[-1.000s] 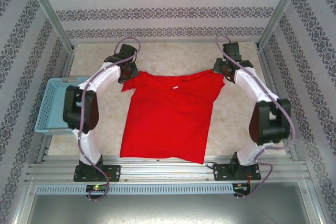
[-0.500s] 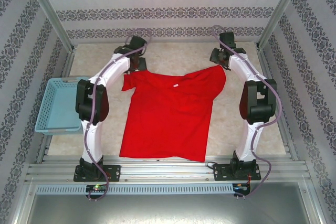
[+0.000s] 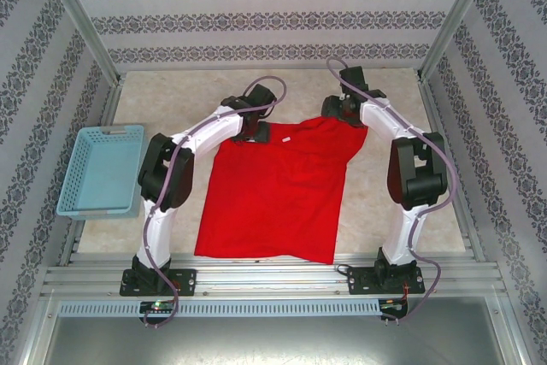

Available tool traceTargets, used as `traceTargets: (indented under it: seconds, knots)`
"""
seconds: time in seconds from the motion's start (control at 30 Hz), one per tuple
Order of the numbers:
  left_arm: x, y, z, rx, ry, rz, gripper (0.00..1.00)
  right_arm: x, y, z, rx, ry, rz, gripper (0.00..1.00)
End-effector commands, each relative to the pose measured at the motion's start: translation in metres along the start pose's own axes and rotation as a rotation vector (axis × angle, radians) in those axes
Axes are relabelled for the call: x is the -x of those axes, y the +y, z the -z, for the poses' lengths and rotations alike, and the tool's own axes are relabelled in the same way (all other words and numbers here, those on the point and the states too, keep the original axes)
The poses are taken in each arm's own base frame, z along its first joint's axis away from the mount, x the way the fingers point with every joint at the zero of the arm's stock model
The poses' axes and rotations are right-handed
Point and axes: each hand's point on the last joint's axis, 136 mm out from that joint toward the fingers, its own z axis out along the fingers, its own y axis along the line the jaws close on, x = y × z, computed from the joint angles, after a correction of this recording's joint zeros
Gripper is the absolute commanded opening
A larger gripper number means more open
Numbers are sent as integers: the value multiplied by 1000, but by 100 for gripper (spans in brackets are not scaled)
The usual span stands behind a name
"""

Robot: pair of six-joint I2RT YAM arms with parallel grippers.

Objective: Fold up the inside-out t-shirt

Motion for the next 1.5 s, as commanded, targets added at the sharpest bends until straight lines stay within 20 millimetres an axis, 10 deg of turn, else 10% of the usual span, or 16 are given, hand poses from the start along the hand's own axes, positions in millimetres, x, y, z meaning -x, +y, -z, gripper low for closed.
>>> traceTargets:
  seconds: [0.0,0.27,0.63,0.9,1.13,1.23,1.33,1.47]
  knots:
    - [10,-3,-22,-27,-2,51,65,-3,4,-13,12,22,-30,68]
    - [39,-9,-42,-94,-21,99,38,-3,12,-37,26,70,-40,71]
    - [104,10,-33,-190,-129,204,0,17,6,-53,8,54,-34,34]
    - [152,37,-42,-264,-168,344,0,48,5,-58,15,13,-27,0]
    - [198,63,-48,-286,-248,427,0,67,17,-32,32,-24,3,13]
    - [209,86,-51,-288,-272,480,1,48,26,-10,51,-34,33,34]
    - [206,89,-41,-294,-253,447,37,12,35,10,73,-15,61,48]
    - [179,92,-13,-216,-173,378,61,-56,42,28,74,59,114,55]
